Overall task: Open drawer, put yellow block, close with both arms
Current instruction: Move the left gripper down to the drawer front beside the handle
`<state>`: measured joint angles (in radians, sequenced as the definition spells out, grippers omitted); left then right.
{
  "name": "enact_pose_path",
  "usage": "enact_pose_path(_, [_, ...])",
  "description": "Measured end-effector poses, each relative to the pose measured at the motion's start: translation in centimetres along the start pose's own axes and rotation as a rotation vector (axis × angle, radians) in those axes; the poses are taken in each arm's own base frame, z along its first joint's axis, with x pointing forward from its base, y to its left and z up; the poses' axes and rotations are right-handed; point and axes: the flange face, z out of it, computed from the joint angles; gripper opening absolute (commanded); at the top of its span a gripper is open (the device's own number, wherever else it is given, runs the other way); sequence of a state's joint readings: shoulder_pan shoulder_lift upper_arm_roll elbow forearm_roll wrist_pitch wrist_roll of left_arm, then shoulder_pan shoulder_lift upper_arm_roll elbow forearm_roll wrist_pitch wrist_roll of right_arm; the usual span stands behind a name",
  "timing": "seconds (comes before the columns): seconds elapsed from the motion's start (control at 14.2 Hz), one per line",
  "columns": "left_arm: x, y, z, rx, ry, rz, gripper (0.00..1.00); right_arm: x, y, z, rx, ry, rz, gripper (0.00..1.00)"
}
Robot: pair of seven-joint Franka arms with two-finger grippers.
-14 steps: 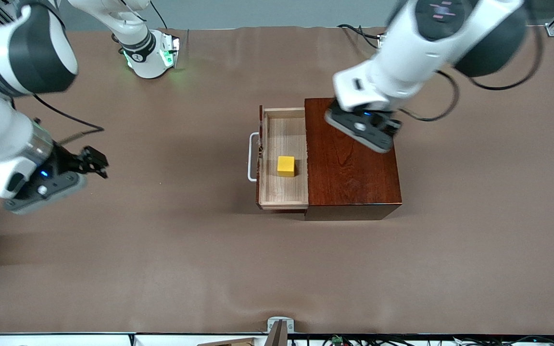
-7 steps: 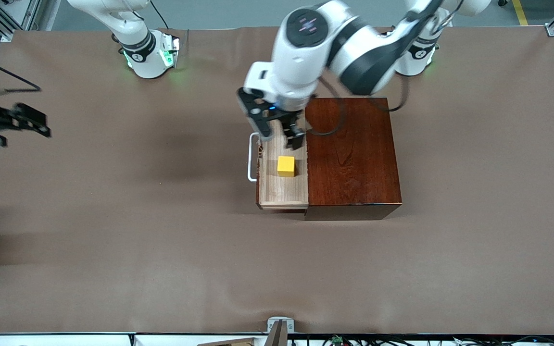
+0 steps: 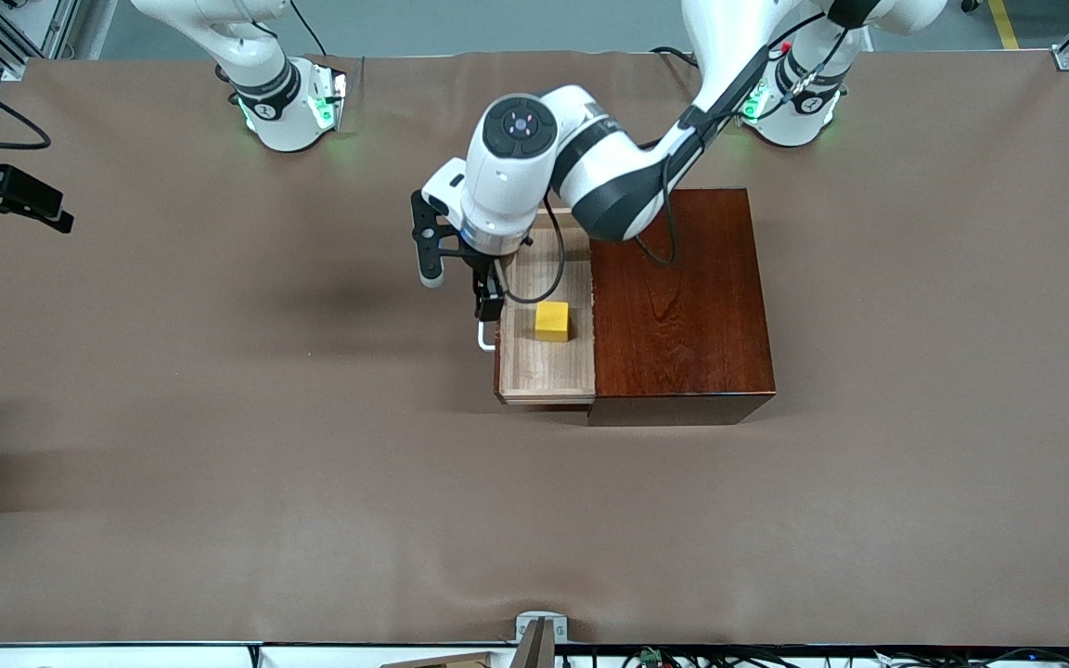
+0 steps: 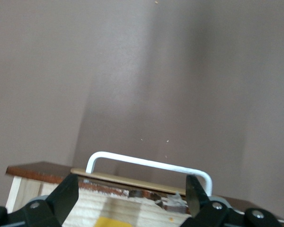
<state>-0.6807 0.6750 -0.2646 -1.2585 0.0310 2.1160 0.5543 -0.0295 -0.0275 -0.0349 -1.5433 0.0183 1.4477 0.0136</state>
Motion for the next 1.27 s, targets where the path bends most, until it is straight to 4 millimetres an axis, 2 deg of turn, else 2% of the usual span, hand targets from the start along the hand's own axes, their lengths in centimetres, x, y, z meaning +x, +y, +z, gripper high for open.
enact_pose_path(0.14, [0.0, 0.2, 1.7, -0.001, -0.020, 0.047, 1.00, 0.0, 0.5, 0.0, 0.015, 0.000, 0.010, 1.00])
enact_pose_path(0.49, [1.4, 3.1, 4.5, 0.025, -0.069, 0.107, 1.00, 0.0, 0.2, 0.0, 0.020, 0.001, 0.006, 1.00])
enact_pose_path(0.85, [0.2, 2.2, 6.5, 0.028, -0.117, 0.104, 1.00, 0.0, 0.0, -0.1, 0.020, 0.004, 0.003, 1.00])
enact_pose_path(1.06, [-0.2, 2.0, 6.7, 0.030, -0.143, 0.110, 1.00, 0.0, 0.0, -0.1, 0.020, 0.004, 0.001, 1.00])
enact_pose_path(1.27, [-0.3, 2.1, 6.7, 0.037, -0.161, 0.121, 1.00, 0.0, -1.2, -0.5, 0.018, 0.016, -0.021, 1.00])
